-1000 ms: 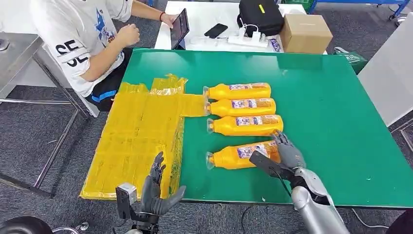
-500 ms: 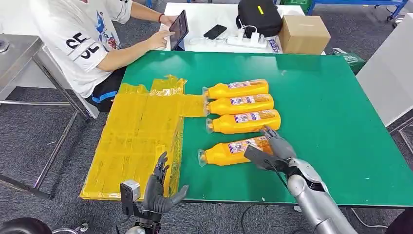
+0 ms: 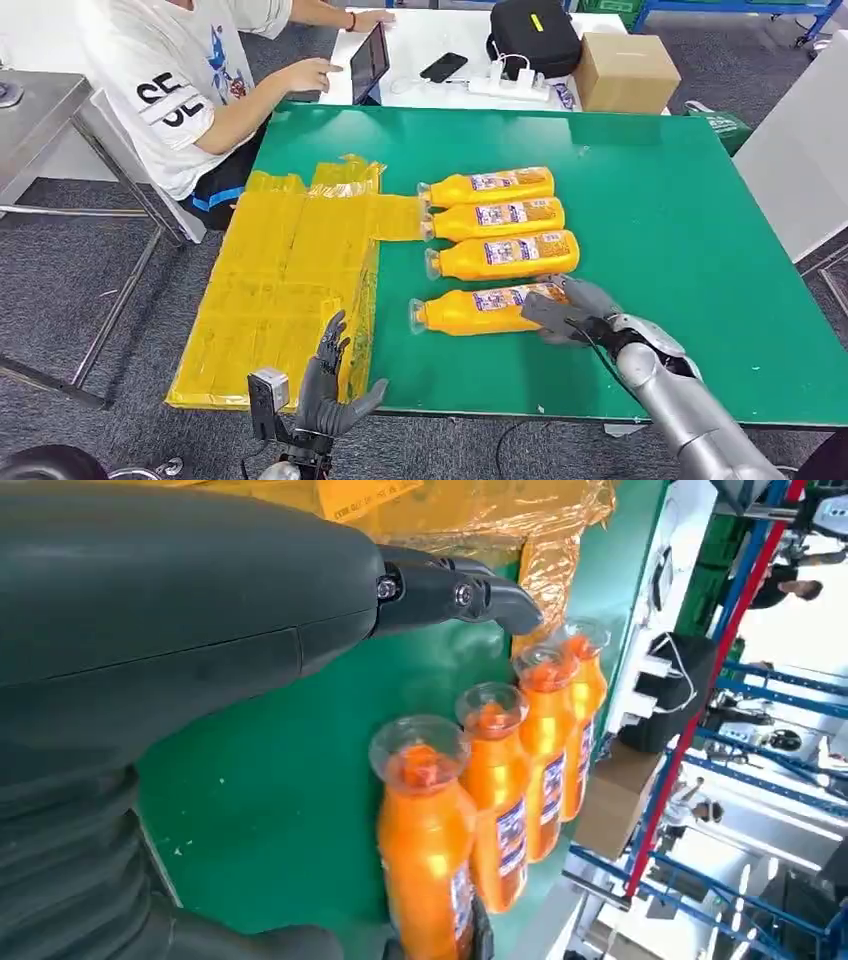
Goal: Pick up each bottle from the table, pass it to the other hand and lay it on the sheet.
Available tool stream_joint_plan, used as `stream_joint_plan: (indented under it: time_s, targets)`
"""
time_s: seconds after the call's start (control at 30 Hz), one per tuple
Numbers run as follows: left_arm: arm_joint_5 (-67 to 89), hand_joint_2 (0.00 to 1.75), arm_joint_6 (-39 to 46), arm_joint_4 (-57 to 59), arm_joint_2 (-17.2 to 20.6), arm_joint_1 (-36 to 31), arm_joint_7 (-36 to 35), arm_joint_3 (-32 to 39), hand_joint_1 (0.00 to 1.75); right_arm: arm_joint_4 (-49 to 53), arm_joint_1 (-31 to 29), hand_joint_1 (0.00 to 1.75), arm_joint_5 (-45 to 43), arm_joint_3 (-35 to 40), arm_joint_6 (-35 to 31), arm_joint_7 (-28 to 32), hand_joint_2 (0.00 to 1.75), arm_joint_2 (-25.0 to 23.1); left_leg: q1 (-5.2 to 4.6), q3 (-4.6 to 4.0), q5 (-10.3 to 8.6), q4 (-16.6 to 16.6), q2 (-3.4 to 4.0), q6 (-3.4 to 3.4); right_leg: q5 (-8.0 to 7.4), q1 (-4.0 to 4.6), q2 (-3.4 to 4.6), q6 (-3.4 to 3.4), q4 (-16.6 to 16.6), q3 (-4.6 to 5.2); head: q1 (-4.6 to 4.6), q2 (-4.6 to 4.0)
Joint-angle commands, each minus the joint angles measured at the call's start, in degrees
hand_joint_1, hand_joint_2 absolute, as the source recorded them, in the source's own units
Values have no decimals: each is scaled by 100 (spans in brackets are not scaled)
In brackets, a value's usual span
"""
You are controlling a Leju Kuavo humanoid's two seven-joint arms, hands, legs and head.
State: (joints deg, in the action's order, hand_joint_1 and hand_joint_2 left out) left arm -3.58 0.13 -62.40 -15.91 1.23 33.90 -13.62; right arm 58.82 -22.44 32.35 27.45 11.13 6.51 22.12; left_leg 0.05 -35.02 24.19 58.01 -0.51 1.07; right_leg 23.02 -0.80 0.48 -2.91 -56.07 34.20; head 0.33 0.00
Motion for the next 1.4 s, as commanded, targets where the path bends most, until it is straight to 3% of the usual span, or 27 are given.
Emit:
stream_joint_plan:
  time_s: [0.03, 0.2, 0.37, 0.9, 0.97, 1.13, 1.23, 1.4]
  targets:
    - [-83, 175, -48, 597, -44, -270, 48, 2, 0, 147, -31, 175, -427, 982, 529, -110, 175, 938, 3, 9, 4, -2, -18, -5, 9, 5, -27, 10, 6, -18, 0, 0]
    - [-113, 175, -47, 561, -33, -246, 68, -5, 0, 185, 101, 175, -464, 978, 286, -66, 175, 858, 4, 12, 5, -5, -12, -3, 5, 7, -17, 8, 13, -22, 0, 0]
    - [-150, 175, -21, 447, -17, -166, 46, -14, 0, 260, 451, 175, -94, 556, -594, 254, 175, 330, 5, 15, 7, -8, -7, -2, 3, 9, -11, 10, 16, -22, 0, 0]
    - [-154, 175, -17, 411, -11, -148, 44, -17, 0, 317, 489, 175, -13, 488, -632, 227, 175, 265, 2, 11, 8, -4, 5, 2, 2, 5, -4, 6, 9, -10, 0, 0]
    - [-179, 175, 9, 388, -14, -131, 40, -10, 0, 419, 651, 175, 43, 85, -1010, 543, 175, -47, 6, 16, 11, -5, 8, -1, 3, 10, -4, 11, 12, -16, 0, 0]
    - [-274, 175, 152, 124, 27, 21, 62, -60, 0, 1110, 1029, 175, -222, -1043, -2392, 1320, 175, -1480, 11, 14, 16, -9, 35, -8, -1, 15, 24, 18, 11, -10, 0, 0]
    - [-364, 175, 270, 87, 52, 13, 71, -130, 0, 1401, 1133, 175, -422, -1314, -2870, 1595, 175, -1845, 14, 2, 23, -1, 52, -12, 5, 16, 39, 23, -4, 9, 0, 0]
    - [-465, 175, 381, 12, 103, 30, 109, -187, 0, 2063, 1480, 175, -914, -1855, -3467, 2178, 175, -2203, 14, -20, 9, 0, -6, -5, 14, 17, -11, 12, -3, 20, 2, 0]
